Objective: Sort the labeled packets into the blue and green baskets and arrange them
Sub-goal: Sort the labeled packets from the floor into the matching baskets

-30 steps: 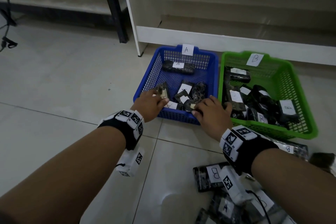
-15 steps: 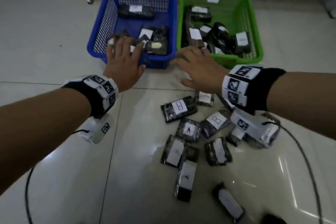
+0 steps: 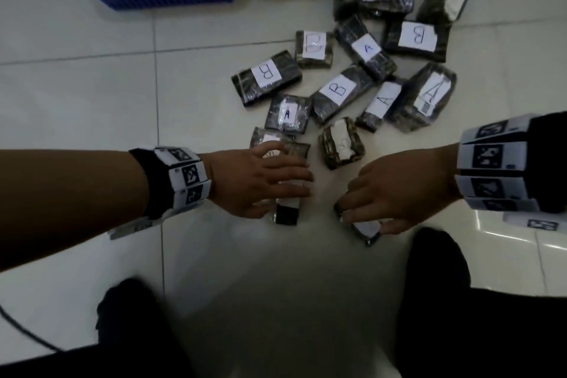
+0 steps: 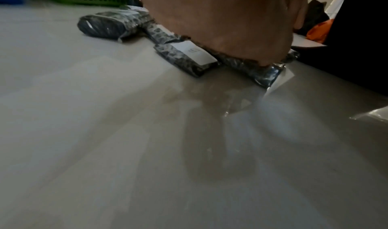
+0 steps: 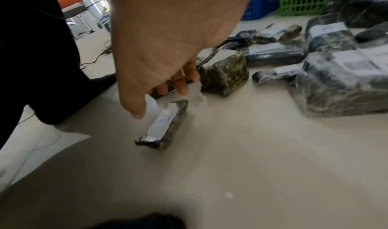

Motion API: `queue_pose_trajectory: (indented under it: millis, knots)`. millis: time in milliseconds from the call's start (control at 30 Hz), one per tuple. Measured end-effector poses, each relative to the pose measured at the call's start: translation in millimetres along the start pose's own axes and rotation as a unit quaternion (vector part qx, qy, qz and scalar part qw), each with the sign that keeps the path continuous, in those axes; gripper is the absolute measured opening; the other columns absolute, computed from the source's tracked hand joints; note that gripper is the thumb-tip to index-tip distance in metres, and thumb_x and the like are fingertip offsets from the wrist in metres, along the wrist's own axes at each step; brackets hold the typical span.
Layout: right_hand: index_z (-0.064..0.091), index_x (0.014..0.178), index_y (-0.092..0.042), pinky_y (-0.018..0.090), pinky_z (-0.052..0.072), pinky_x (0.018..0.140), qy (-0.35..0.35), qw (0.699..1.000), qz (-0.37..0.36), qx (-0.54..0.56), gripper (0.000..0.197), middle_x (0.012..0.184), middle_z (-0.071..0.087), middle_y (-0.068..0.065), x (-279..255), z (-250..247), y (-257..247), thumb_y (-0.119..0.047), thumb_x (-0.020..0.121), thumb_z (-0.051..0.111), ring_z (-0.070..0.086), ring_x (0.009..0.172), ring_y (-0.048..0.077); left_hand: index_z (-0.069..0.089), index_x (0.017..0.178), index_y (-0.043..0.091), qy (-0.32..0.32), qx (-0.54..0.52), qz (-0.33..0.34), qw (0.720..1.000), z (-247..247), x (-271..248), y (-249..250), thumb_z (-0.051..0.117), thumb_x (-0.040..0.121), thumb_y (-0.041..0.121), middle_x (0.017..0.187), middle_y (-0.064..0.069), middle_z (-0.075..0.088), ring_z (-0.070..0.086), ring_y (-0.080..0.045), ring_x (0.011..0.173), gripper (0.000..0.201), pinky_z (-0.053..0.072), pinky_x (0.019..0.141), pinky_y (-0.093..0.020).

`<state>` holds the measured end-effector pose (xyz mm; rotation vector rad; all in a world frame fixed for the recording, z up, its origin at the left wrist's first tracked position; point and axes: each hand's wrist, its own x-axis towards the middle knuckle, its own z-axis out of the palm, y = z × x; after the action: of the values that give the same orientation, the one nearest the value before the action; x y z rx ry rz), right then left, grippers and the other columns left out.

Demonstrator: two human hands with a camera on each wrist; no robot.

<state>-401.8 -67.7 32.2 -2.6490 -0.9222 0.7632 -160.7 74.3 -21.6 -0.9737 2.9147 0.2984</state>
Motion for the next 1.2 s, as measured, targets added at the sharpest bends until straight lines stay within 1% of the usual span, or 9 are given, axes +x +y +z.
queue_pose_trajectory:
  millis: [133, 333, 433, 533, 733, 833, 1000, 1100, 1200]
  knots:
    - [0.025, 0.146, -0.024, 0.030, 0.034, 0.063, -0.095, 0.994, -0.004, -0.045, 0.059, 0.152, 0.027, -0.001, 4, 13, -3, -0.019, 0.092, 0.048, 0.058, 0.100, 0.023, 0.031, 0.145, 0.017, -0.041, 0.024, 0.005, 0.999, -4, 7, -5, 0.043, 0.077, 0.026, 0.150, -0.004, 0.037, 0.032, -0.023, 0.138, 0.070, 0.020, 0.109, -0.043]
    - [0.049, 0.120, -0.014, 0.031, 0.033, 0.052, -0.107, 0.986, 0.062, -0.109, 0.033, 0.120, 0.048, 0.005, 17, 11, 6, -0.005, 0.088, 0.050, 0.059, 0.070, 0.026, 0.039, 0.143, 0.021, -0.046, 0.045, -0.032, 0.997, -23, 16, -26, 0.043, 0.079, 0.032, 0.148, -0.006, 0.039, 0.038, -0.026, 0.135, 0.065, 0.020, 0.108, -0.041]
    - [0.051, 0.105, -0.011, 0.033, 0.037, 0.051, -0.114, 0.986, 0.077, -0.098, 0.015, 0.111, 0.047, 0.008, 24, 1, 8, -0.015, 0.090, 0.052, 0.056, 0.064, 0.026, 0.048, 0.136, 0.019, -0.041, 0.055, -0.016, 0.998, -25, 19, -31, 0.054, 0.077, 0.032, 0.136, -0.006, 0.052, 0.044, -0.025, 0.127, 0.061, 0.032, 0.101, -0.042]
    - [0.047, 0.111, -0.013, 0.035, 0.040, 0.056, -0.132, 0.985, 0.099, -0.057, 0.027, 0.113, 0.044, 0.007, 24, -4, 12, -0.031, 0.091, 0.047, 0.056, 0.072, 0.027, 0.052, 0.131, 0.017, -0.032, 0.062, -0.021, 0.997, -24, 20, -33, 0.062, 0.077, 0.036, 0.120, -0.008, 0.057, 0.046, -0.025, 0.118, 0.058, 0.031, 0.096, -0.042]
    - [0.047, 0.093, -0.020, 0.030, 0.042, 0.051, 0.044, 0.998, 0.028, -0.035, 0.043, 0.081, 0.055, -0.001, 18, -17, 11, -0.036, 0.060, 0.069, 0.052, 0.069, 0.019, 0.057, 0.109, 0.015, -0.008, 0.074, -0.002, 0.997, -24, 19, -30, 0.054, 0.081, 0.039, 0.112, -0.006, 0.055, 0.050, -0.027, 0.107, 0.037, 0.030, 0.098, -0.040]
    - [0.044, 0.095, -0.019, 0.030, 0.043, 0.065, 0.111, 0.993, 0.021, -0.041, 0.041, 0.086, 0.053, 0.000, 16, -32, 14, -0.034, 0.064, 0.065, 0.048, 0.075, 0.018, 0.055, 0.109, 0.011, 0.003, 0.057, -0.014, 0.998, -32, 14, -31, 0.050, 0.080, 0.043, 0.111, -0.008, 0.057, 0.050, -0.028, 0.107, 0.044, 0.032, 0.097, -0.041]
    - [0.047, 0.096, -0.015, 0.023, 0.037, 0.068, 0.191, 0.976, 0.102, -0.039, 0.032, 0.089, 0.052, 0.004, 11, -61, 46, -0.028, 0.071, 0.061, 0.041, 0.076, 0.015, 0.056, 0.104, 0.008, 0.055, 0.086, -0.096, 0.990, -55, 0, -52, 0.055, 0.077, 0.041, 0.100, -0.010, 0.059, 0.051, -0.029, 0.095, 0.043, 0.034, 0.093, -0.041]
    - [0.045, 0.092, -0.018, 0.014, 0.024, 0.067, 0.280, 0.939, 0.199, 0.026, 0.026, 0.088, 0.044, -0.002, 12, -84, 75, -0.024, 0.074, 0.064, 0.027, 0.073, 0.003, 0.050, 0.108, 0.007, 0.087, 0.116, -0.171, 0.975, -73, -16, -75, 0.052, 0.080, 0.045, 0.099, -0.012, 0.059, 0.052, -0.029, 0.090, 0.047, 0.036, 0.089, -0.043]
    - [0.044, 0.100, -0.013, 0.019, 0.030, 0.068, 0.400, 0.869, 0.288, 0.052, 0.031, 0.101, 0.047, 0.009, 11, -103, 107, -0.019, 0.079, 0.067, 0.033, 0.075, 0.005, 0.046, 0.107, 0.008, 0.106, 0.151, -0.256, 0.949, -96, -37, -104, 0.048, 0.081, 0.047, 0.097, -0.012, 0.057, 0.051, -0.029, 0.088, 0.047, 0.036, 0.086, -0.043]
